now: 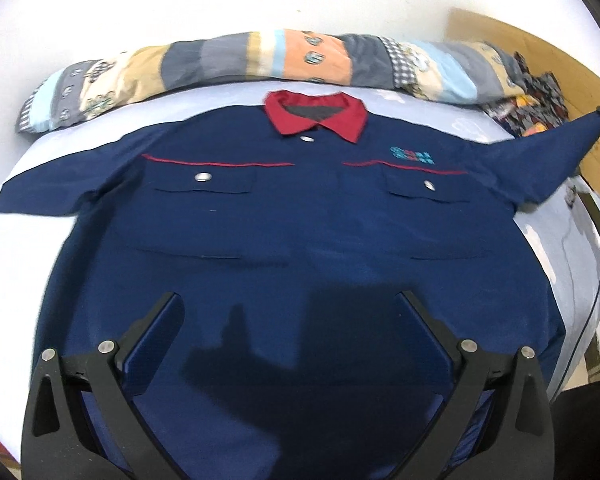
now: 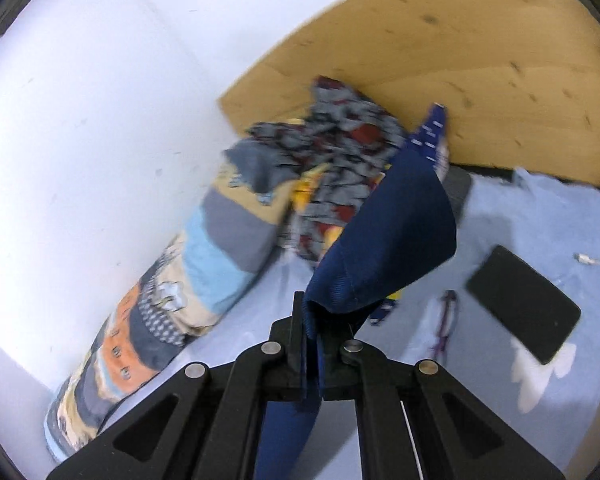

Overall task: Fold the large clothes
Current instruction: 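Lift the held sleeve up off the sheet with the right gripper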

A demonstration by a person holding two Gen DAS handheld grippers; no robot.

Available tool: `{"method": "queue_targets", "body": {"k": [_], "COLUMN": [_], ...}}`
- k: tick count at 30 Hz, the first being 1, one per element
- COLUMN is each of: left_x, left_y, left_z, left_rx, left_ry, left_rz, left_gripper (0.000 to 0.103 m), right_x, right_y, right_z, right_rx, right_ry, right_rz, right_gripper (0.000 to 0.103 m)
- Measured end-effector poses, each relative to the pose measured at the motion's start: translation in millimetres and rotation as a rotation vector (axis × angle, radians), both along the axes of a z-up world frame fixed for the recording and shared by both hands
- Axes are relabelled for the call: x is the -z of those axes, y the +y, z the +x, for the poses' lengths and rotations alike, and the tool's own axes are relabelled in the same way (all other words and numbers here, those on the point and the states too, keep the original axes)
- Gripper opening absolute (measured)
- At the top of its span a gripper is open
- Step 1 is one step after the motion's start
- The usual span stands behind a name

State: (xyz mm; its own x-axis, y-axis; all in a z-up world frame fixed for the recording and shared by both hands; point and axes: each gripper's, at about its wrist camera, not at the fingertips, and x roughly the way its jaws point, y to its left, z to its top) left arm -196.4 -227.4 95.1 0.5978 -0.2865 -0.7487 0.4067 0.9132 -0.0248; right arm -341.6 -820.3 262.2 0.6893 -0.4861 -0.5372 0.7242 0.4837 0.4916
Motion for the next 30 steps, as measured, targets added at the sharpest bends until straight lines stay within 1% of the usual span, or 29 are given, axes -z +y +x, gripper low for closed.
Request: {"method": "queue_targets", "body": {"k": [3, 7, 9, 11, 13, 14, 15, 17, 18, 19, 20, 23, 24, 26, 27, 29, 30], "left_x": [-6, -15, -21, -27, -32, -34, -36, -39, -39, -39, -39, -36, -34, -31, -29, -27, -26], "left_y": [18, 40, 52, 65, 79, 90, 97, 119, 126, 137, 147, 173, 181, 192, 196, 201, 204], "left_z": [3, 5, 3, 0, 0, 0, 0, 1, 2, 4, 5, 9, 11, 14, 16, 19, 18], "left_rx": [-0.03, -0.053, -0.059, -0.072, -0.085, -0.101, -0.112, -0.152, -0.167, -0.188, -0.208, -0.264, -0.285, -0.309, -0.321, -0.332, -0.335], "left_ry": [-0.003, -0.016, -0.035, -0.06, -0.071, -0.078, -0.081, -0.086, -0.086, -0.085, -0.082, -0.062, -0.053, -0.041, -0.029, -0.02, -0.018], "left_rz": [-0.026, -0.049, -0.059, -0.067, -0.08, -0.089, -0.096, -0.115, -0.12, -0.128, -0.136, -0.151, -0.157, -0.169, -0.171, -0.179, -0.182], "left_gripper": [0.103, 0.103, 0.103, 0.103, 0.103, 0.103, 0.103, 0.103, 0.103, 0.103, 0.103, 0.103, 0.103, 0.103, 0.103, 0.103, 0.103], "right_x": [-29, -63, -82, -94, -104, -107, -108, -101, -93, -85, -71, -22, 6, 54, 82, 132, 151], "right_y": [34, 94, 135, 171, 218, 241, 274, 321, 358, 381, 415, 492, 523, 563, 580, 605, 611], "right_z": [22, 55, 79, 99, 126, 140, 159, 183, 202, 211, 228, 263, 277, 297, 306, 321, 325], "right_rx": [-0.066, -0.175, -0.246, -0.305, -0.382, -0.418, -0.474, -0.552, -0.614, -0.651, -0.703, -0.826, -0.859, -0.91, -0.928, -0.939, -0.944], "right_ry": [-0.005, -0.006, 0.0, 0.004, 0.016, 0.023, 0.029, 0.044, 0.057, 0.066, 0.088, 0.152, 0.19, 0.262, 0.312, 0.407, 0.445], "right_rz": [-0.042, -0.091, -0.116, -0.132, -0.152, -0.161, -0.169, -0.179, -0.187, -0.193, -0.201, -0.214, -0.228, -0.229, -0.234, -0.266, -0.272], "right_gripper": [0.004, 0.004, 0.004, 0.004, 0.004, 0.005, 0.005, 0.005, 0.005, 0.005, 0.005, 0.005, 0.005, 0.005, 0.005, 0.005, 0.005]}}
